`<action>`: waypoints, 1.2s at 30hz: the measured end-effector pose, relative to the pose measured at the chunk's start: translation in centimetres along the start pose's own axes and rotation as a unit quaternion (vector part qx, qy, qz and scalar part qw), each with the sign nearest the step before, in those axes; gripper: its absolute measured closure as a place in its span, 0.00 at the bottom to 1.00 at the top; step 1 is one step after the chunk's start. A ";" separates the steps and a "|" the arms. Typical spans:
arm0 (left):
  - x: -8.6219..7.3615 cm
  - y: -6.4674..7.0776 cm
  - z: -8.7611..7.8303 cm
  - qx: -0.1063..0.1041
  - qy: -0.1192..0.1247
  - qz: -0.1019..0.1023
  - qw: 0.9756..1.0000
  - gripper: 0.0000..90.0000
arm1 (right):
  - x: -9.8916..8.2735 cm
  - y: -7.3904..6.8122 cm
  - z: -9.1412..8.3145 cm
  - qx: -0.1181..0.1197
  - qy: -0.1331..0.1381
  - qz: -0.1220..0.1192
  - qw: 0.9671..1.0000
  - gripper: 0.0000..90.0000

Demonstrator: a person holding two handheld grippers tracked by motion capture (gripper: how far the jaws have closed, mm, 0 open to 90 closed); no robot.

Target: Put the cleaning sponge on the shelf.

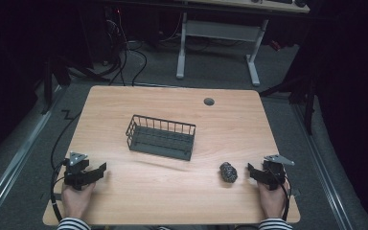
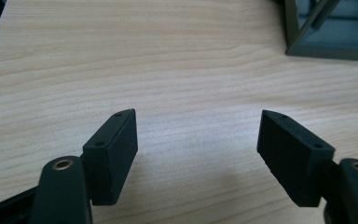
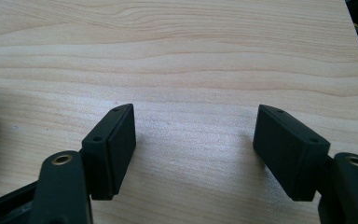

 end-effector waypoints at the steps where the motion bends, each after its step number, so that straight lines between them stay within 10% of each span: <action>1: 0.1 0.1 0.0 -0.006 -0.003 -0.005 1.000 0.34 | 0.0 0.0 0.0 0.000 0.000 0.000 1.000 0.33; 23: 3.9 3.3 -1.3 -0.060 0.011 0.023 0.998 0.32 | 0.0 0.0 0.0 0.003 0.000 -0.003 1.000 0.33; 36: 9.1 5.2 -2.2 -0.074 0.033 0.054 0.995 0.32 | 0.0 -0.1 0.0 0.003 0.000 -0.004 1.000 0.33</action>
Point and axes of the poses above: each handheld gripper's, and its own axes: z roughly forward along the jaws, x roughly out of its top, y roughly to its right, the point moved 4 cm from there along z, roughly forward along the jaws, and after that the axes turned 5 degrees about -x, right-handed, at the moved point
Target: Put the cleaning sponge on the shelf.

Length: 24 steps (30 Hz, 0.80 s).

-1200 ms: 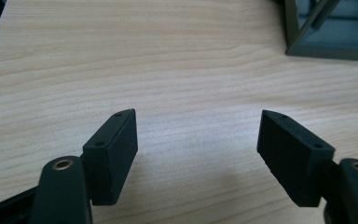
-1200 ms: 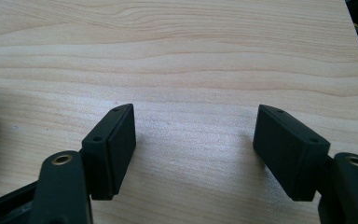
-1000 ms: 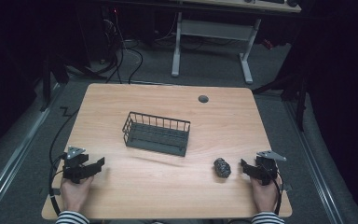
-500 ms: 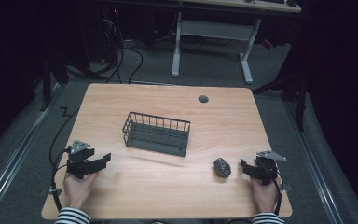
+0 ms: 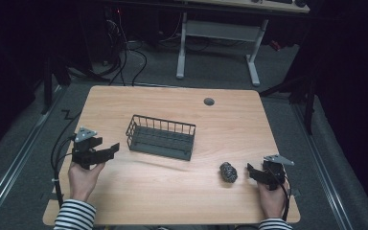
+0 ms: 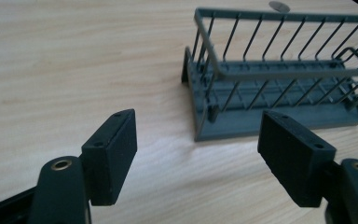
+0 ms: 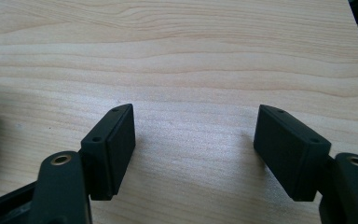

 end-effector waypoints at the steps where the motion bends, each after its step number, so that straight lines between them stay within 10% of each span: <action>1: 0.4 0.1 0.1 -0.002 0.002 0.000 1.000 0.32 | 0.0 0.0 0.0 0.000 0.000 0.000 1.000 0.33; 24: 3.9 -0.5 5.4 -0.011 -0.015 -0.007 1.000 0.50 | 0.0 0.0 0.0 0.001 -0.001 -0.002 1.000 0.32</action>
Point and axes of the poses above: each handheld gripper's, and its own axes: z roughly forward along the jaws, x roughly out of its top, y roughly to its right, the point moved 4 cm from there along z, roughly forward along the jaws, and after that the axes turned 5 degrees about -x, right-handed, at the moved point
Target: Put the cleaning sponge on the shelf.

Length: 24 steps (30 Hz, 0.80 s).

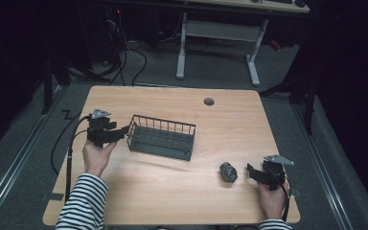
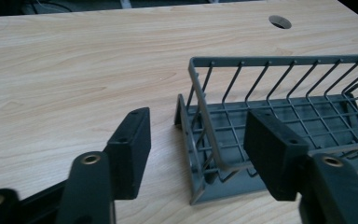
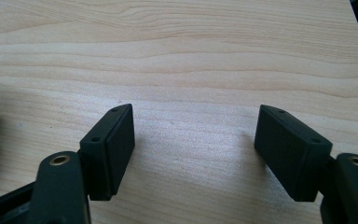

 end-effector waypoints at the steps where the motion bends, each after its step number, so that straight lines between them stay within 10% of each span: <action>1: 0.0 0.0 0.3 -0.001 -0.001 -0.001 1.000 0.53 | 0.0 0.0 0.0 0.001 0.001 0.000 1.000 0.32; 24: -0.6 0.6 2.4 0.000 -0.025 0.000 1.000 0.90 | 0.0 -0.1 0.0 0.005 0.001 -0.002 1.000 0.32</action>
Point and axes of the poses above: each handheld gripper's, and its own axes: z roughly forward along the jaws, x roughly out of its top, y roughly to its right, the point moved 4 cm from there along z, roughly forward along the jaws, and after that the axes turned 5 degrees about -x, right-handed, at the moved point
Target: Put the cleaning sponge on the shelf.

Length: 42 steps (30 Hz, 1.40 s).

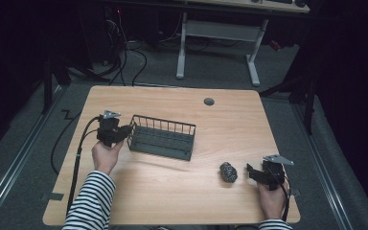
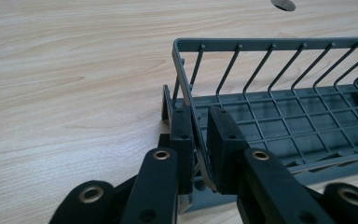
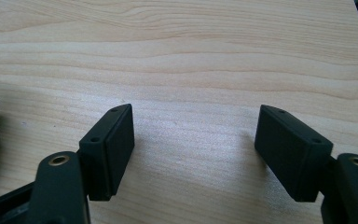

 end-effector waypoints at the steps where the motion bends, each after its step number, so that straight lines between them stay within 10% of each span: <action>1: 0.0 0.1 0.0 -0.001 0.000 0.000 1.000 0.90 | 0.0 0.0 0.0 0.000 0.000 0.000 1.000 0.32; 32: -1.5 6.4 0.4 -0.035 0.001 0.019 0.999 0.90 | 0.0 0.0 0.0 0.000 0.000 0.000 1.000 0.32; 42: -0.9 5.3 -2.1 -0.043 0.035 0.015 0.998 0.47 | 0.0 0.0 0.0 0.000 0.000 0.000 1.000 0.32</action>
Point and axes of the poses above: each handheld gripper's, and its own axes: z roughly forward along the jaws, x roughly out of its top, y roughly to its right, the point moved 4 cm from there along z, roughly forward along the jaws, and after that the axes turned 5 degrees about -x, right-handed, at the moved point
